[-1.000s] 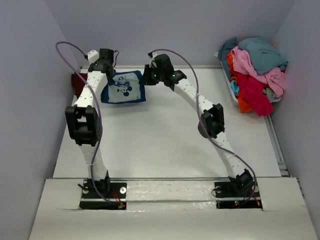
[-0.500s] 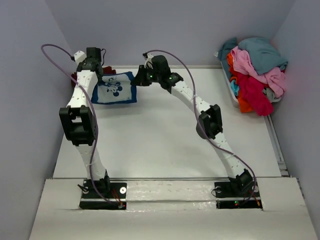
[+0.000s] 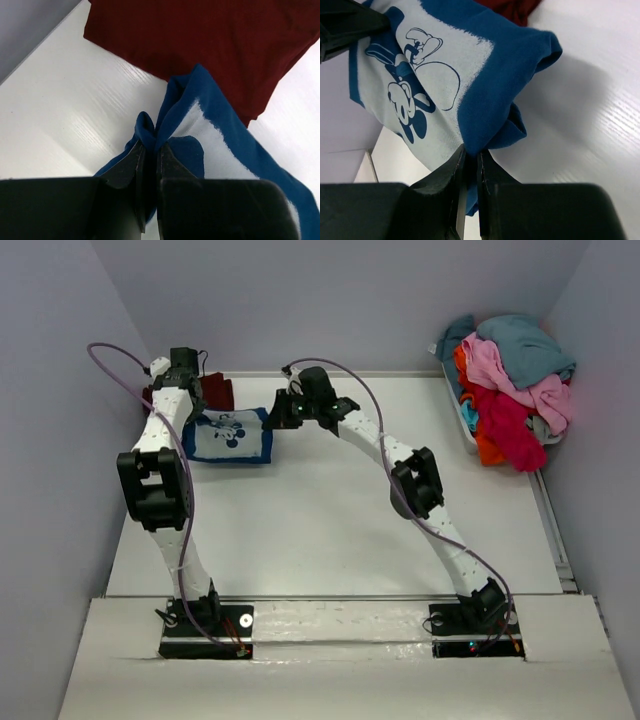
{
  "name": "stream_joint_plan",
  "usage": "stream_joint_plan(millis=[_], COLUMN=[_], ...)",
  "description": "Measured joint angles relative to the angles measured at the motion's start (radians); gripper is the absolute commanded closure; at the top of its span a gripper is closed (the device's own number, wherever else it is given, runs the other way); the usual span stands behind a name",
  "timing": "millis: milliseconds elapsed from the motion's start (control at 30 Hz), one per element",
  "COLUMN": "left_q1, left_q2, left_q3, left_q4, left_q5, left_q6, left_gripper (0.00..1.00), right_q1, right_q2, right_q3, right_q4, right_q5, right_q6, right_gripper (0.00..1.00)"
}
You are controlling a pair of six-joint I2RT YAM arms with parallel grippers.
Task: Fold and stack the t-shirts
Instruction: Put the neatly folded tshirt into the corner of the board with the left arm
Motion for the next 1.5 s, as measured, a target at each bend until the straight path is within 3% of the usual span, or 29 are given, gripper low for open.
stream_joint_plan(millis=[133, 167, 200, 233, 467, 667, 1067, 1333, 1500], left_q1=[0.002, 0.003, 0.007, 0.013, 0.066, 0.052, -0.007, -0.003, -0.003], left_q2=[0.015, 0.019, 0.032, 0.043, 0.173, 0.316, 0.351, 0.351, 0.351], left_q3=[-0.014, -0.013, 0.003, 0.016, 0.192, 0.449, 0.6, 0.603, 0.603], left_q4=[0.011, 0.018, 0.021, 0.023, 0.043, 0.014, 0.013, 0.081, 0.132], left_q5=[0.016, 0.018, 0.006, 0.004, -0.015, -0.003, -0.095, -0.179, -0.196], left_q6=[0.025, 0.035, 0.052, 0.059, 0.129, 0.191, 0.264, 0.28, 0.292], left_gripper=[0.94, 0.94, 0.94, 0.94, 0.94, 0.94, 0.94, 0.94, 0.94], right_q1=[0.0, 0.0, 0.0, -0.001, -0.009, -0.003, 0.074, 0.148, 0.156], right_q2=[0.027, 0.032, 0.032, 0.032, -0.005, -0.187, -0.389, -0.561, -0.618], right_q3=[-0.002, -0.002, -0.003, -0.007, -0.148, -0.489, -0.815, -1.068, -1.145], right_q4=[-0.011, -0.013, -0.028, -0.045, -0.091, -0.043, 0.041, 0.066, 0.069], right_q5=[-0.018, -0.021, -0.02, -0.008, 0.06, 0.087, 0.175, 0.233, 0.255], right_q6=[0.005, -0.004, 0.001, -0.008, -0.065, -0.084, -0.114, -0.142, -0.143], right_gripper=[0.48, 0.43, 0.29, 0.28, 0.27, 0.28, 0.29, 0.3, 0.3])
